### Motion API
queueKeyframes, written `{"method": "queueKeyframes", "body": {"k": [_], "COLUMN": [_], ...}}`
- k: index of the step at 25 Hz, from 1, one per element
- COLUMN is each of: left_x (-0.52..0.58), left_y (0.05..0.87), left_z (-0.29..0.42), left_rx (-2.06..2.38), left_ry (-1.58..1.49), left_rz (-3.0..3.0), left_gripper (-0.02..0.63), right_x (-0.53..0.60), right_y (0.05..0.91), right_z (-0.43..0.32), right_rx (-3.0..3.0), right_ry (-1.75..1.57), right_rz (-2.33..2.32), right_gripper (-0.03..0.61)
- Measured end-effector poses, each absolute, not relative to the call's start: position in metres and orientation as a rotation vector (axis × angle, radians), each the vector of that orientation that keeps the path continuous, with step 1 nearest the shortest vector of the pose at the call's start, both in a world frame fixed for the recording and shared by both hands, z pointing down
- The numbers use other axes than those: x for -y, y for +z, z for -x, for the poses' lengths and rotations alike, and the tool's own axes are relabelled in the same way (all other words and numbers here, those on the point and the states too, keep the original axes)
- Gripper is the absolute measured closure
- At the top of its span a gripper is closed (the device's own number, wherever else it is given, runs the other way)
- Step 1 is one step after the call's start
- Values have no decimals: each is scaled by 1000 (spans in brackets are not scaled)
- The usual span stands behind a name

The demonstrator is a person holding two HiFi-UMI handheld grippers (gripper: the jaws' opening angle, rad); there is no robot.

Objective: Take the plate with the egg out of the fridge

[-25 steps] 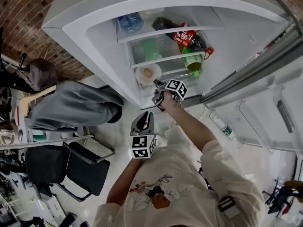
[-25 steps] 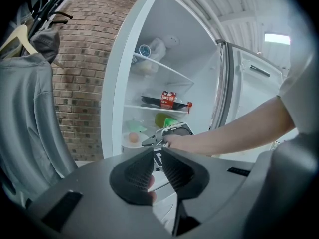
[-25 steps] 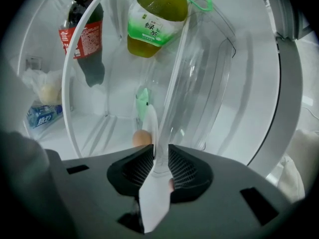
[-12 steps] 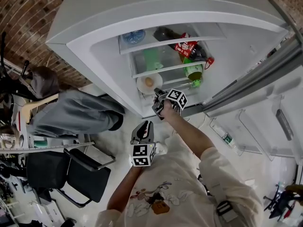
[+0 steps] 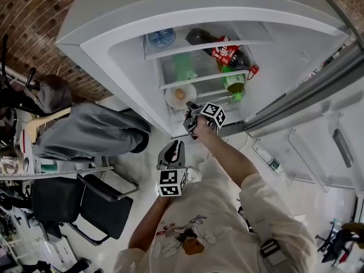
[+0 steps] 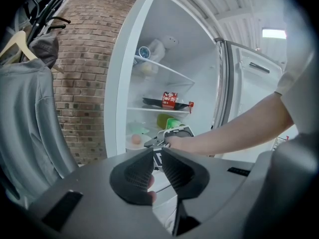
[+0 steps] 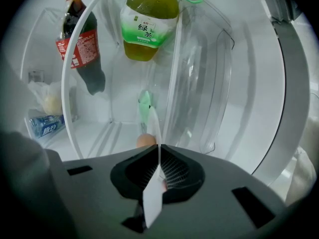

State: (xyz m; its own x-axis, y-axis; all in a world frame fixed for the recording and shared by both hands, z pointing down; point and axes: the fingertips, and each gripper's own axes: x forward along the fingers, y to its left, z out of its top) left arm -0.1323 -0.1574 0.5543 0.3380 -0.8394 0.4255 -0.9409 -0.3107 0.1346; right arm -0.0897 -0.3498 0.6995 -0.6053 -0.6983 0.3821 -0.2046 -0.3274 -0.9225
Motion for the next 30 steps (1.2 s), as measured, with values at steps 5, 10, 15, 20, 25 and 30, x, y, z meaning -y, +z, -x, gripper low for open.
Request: {"method": "queueKeyframes", "body": {"k": [5, 10, 15, 20, 25, 30], "left_x": [157, 155, 154, 153, 151, 148], "left_y": [551, 549, 548, 546, 546, 547], "left_z": [136, 135, 133, 130, 127, 126], "left_rx": [1589, 1597, 1599, 1601, 1590, 1582], "left_ry": [371, 356, 352, 336, 335, 301], "left_rz": [-2234, -2229, -2228, -2218, -2219, -2199], "left_gripper": [558, 558, 558, 558, 560, 561], "right_x": [350, 348, 346, 341, 331, 323], "right_y": [693, 689, 689, 688, 680, 674], "right_z": [91, 89, 84, 78, 75, 66], "right_rx": [-1586, -1618, -1609, -1626, -1641, -1654], "right_ry": [-1984, -1978, -1977, -1969, -1965, -1951], "right_rz": [1134, 1126, 1117, 1105, 1065, 1056], "right_gripper": [558, 558, 560, 558, 560, 560]}}
